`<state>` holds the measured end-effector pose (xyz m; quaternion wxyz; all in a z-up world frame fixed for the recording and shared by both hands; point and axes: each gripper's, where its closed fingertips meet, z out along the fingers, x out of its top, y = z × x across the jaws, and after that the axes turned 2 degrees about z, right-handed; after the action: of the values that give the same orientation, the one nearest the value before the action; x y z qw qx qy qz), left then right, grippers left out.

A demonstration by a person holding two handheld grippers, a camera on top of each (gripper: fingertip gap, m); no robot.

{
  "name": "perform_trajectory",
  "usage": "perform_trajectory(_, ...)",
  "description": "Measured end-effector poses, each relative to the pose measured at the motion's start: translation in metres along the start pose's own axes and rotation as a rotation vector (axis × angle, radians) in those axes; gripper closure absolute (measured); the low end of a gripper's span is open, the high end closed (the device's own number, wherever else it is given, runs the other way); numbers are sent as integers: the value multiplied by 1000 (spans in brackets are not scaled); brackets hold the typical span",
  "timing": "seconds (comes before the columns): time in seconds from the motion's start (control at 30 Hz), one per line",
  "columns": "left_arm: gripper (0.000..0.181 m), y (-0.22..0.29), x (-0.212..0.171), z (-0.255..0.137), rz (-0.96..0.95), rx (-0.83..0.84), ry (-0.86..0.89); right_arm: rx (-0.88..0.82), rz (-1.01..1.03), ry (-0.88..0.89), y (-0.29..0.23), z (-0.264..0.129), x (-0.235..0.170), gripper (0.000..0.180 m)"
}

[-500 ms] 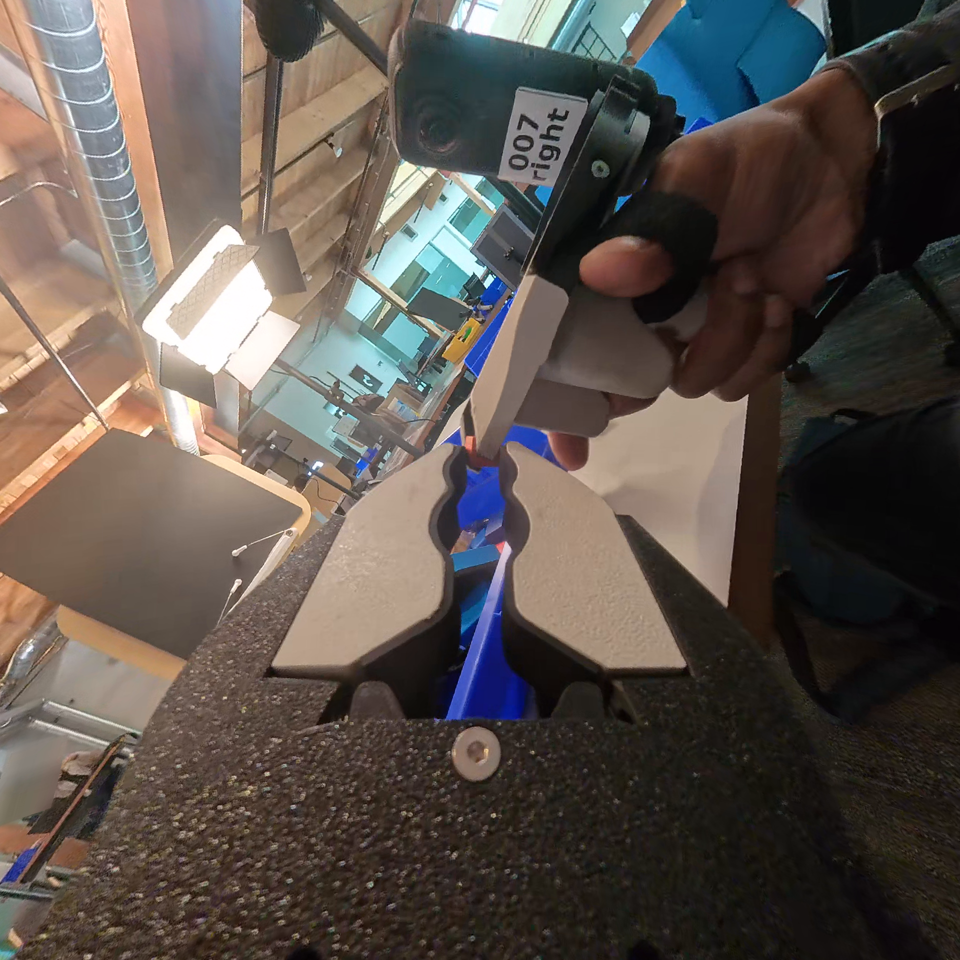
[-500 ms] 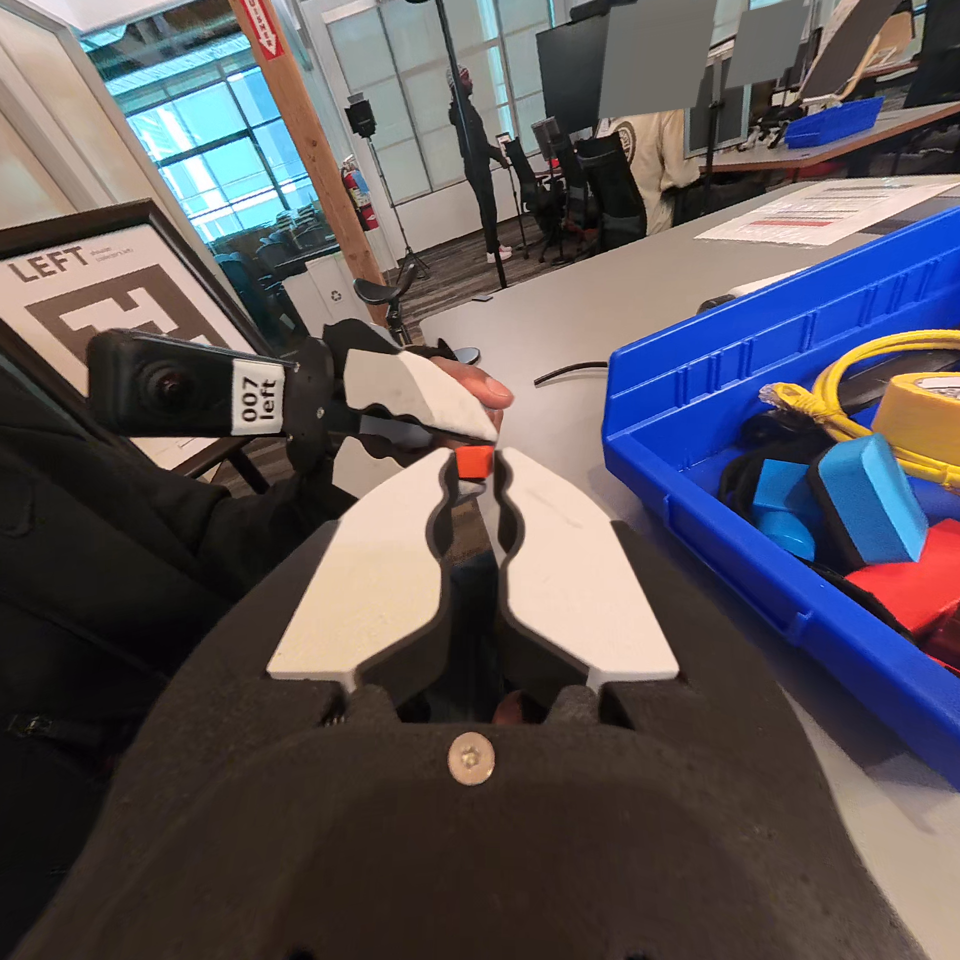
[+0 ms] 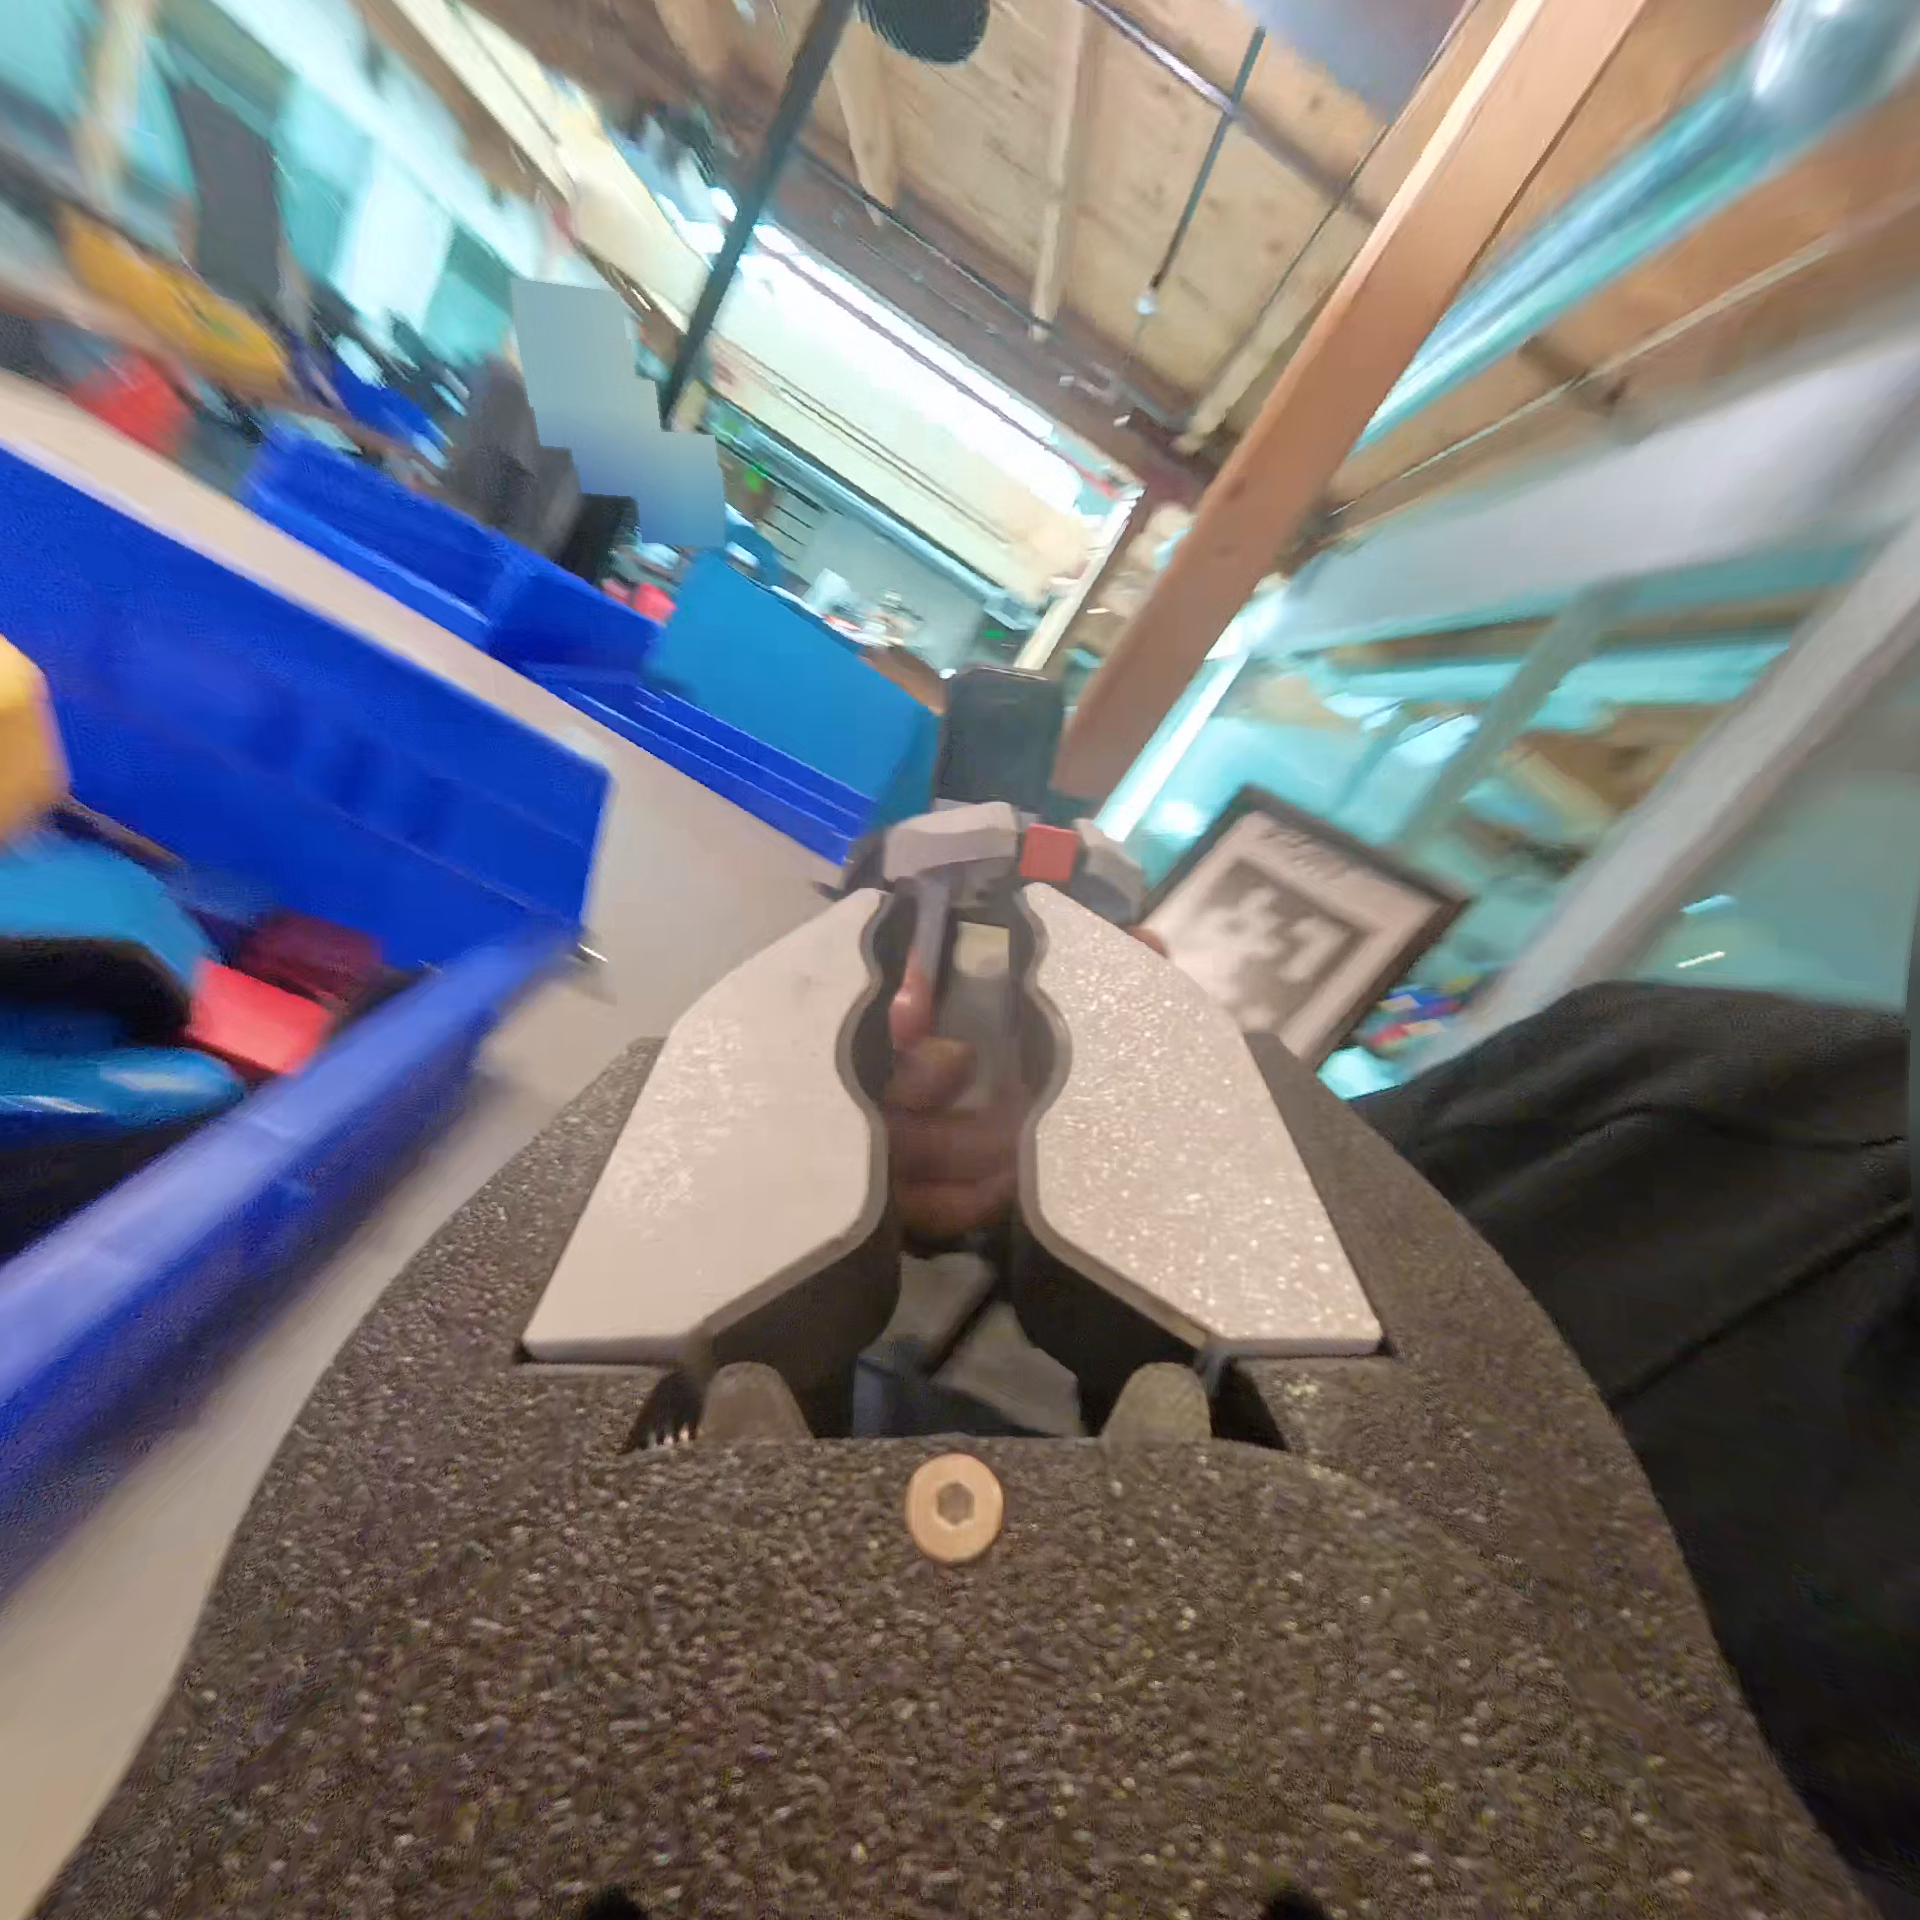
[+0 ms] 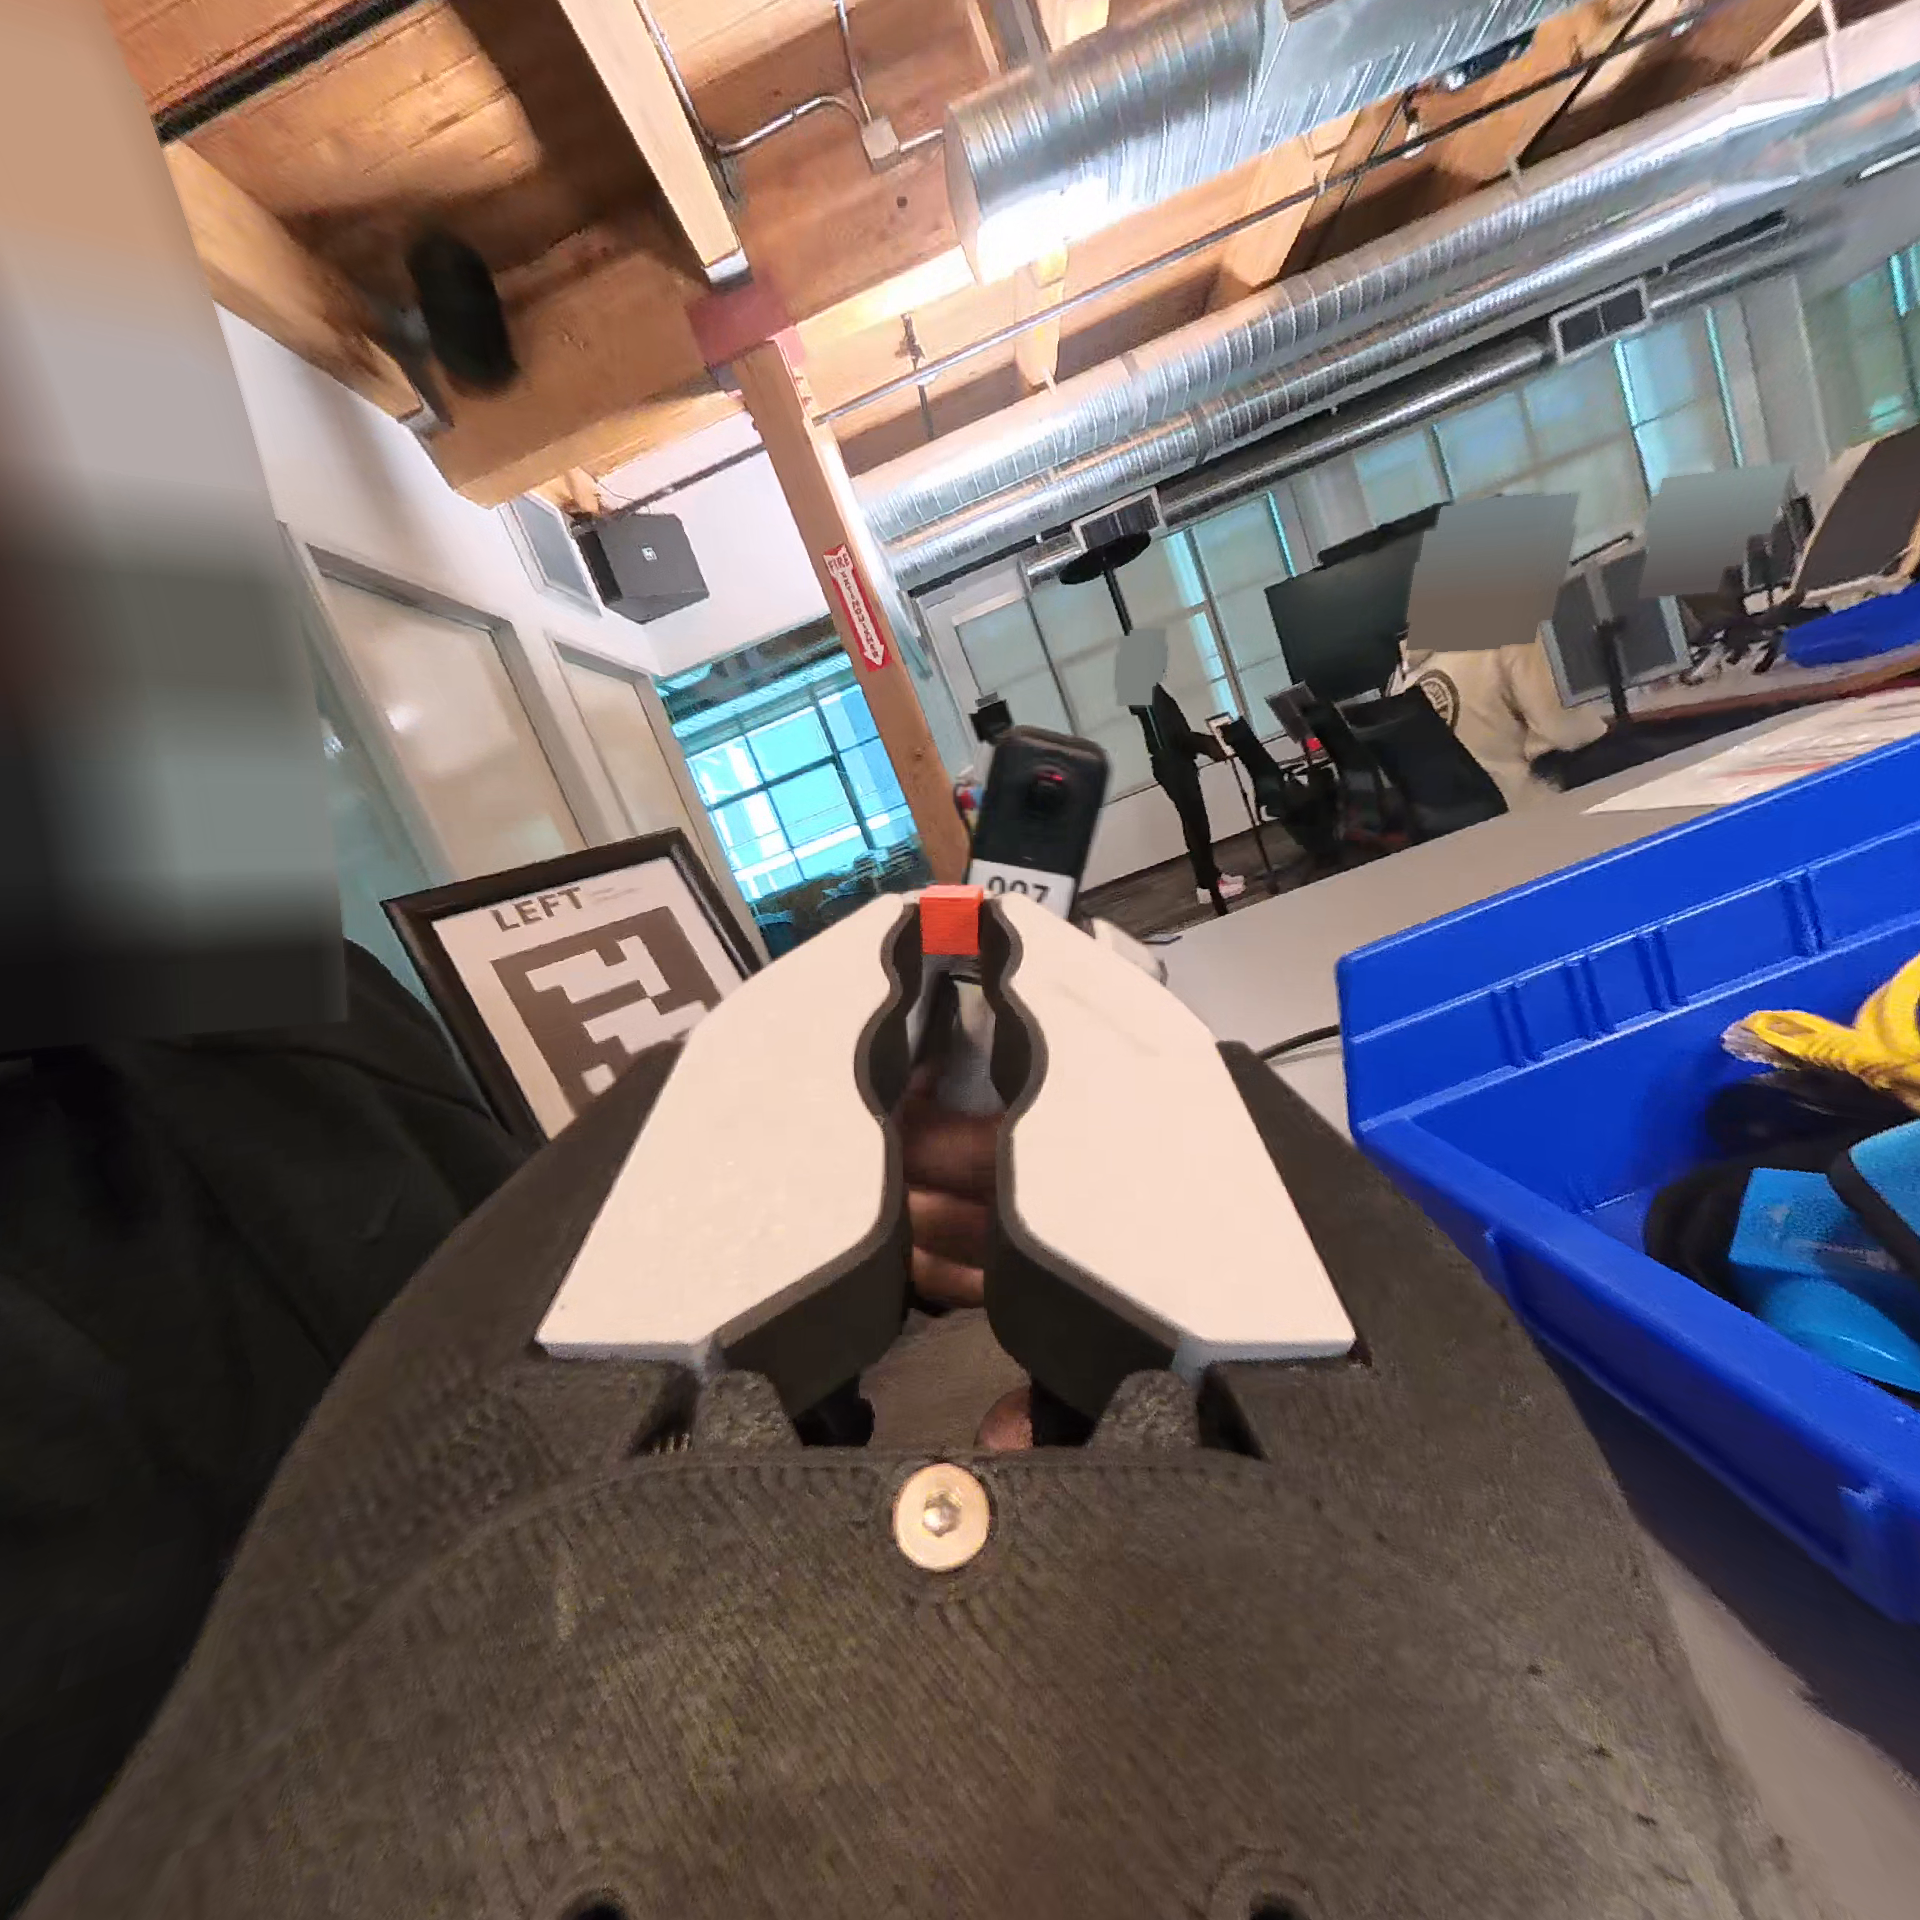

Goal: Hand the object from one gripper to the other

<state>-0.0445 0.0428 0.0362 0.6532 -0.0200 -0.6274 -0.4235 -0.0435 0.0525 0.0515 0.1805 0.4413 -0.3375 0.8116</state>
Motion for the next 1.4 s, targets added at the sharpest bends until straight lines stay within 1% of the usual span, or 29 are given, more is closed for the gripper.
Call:
perform_trajectory(0.03, 160, 1, -3, 2, -103, -40, -5, -6, -30, -3, 0, 0, -2, 170)
perform_trajectory(0.1, 157, 3, -5, 5, -233, -95, 8, -21, -83, -21, 1, 0, -5, 170)
perform_trajectory(0.2, 151, 4, -8, 10, -355, -136, 17, -48, -165, -38, 2, -1, -6, 170)
perform_trajectory(0.33, 146, 6, -9, 14, -477, -193, 37, -94, -307, -109, 5, -2, -12, 170)
perform_trajectory(0.5, 147, 5, -19, 19, -487, -179, -4, -142, -455, -184, 9, -6, -16, 170)
perform_trajectory(0.6, 158, 7, -21, 19, -472, -189, -16, -161, -538, -236, 10, -8, -21, 170)
perform_trajectory(0.63, 165, 9, -21, 19, -459, -198, -15, -169, -558, -245, 11, -8, -21, 170)
perform_trajectory(0.67, 167, 9, -21, 19, -441, -197, -12, -170, -569, -246, 11, -8, -21, 170)
perform_trajectory(0.73, 167, 11, -20, 19, -378, -192, -10, -178, -582, -247, 10, -8, -20, 169)
perform_trajectory(0.8, 168, 8, -18, 18, -263, -142, -4, -213, -600, -263, 13, -9, -19, 167)
perform_trajectory(0.9, 169, -1, -13, 13, 57, 9, 0, -251, -547, -304, 19, -12, -18, 160)
perform_trajectory(0.97, 168, -7, -8, 8, 277, 115, -9, -268, -445, -311, 21, -12, -15, 159)
perform_trajectory(1.1, 169, -11, 0, 0, 664, 277, -26, -237, -153, -303, 12, -7, -11, 157)
perform_trajectory(1.17, 169, -4, 3, -2, 847, 300, -3, -242, -81, -308, 9, -5, -12, 155)
perform_trajectory(1.23, 168, 4, 1, -2, 985, 296, 2, -232, -28, -315, 5, -2, -15, 153)
perform_trajectory(1.3, 168, 12, -2, -1, 1081, 282, 20, -206, 24, -315, 0, 2, -18, 152)
perform_trajectory(1.4, 169, 20, -8, 2, 1156, 245, 25, -167, 55, -321, -6, 5, -21, 152)
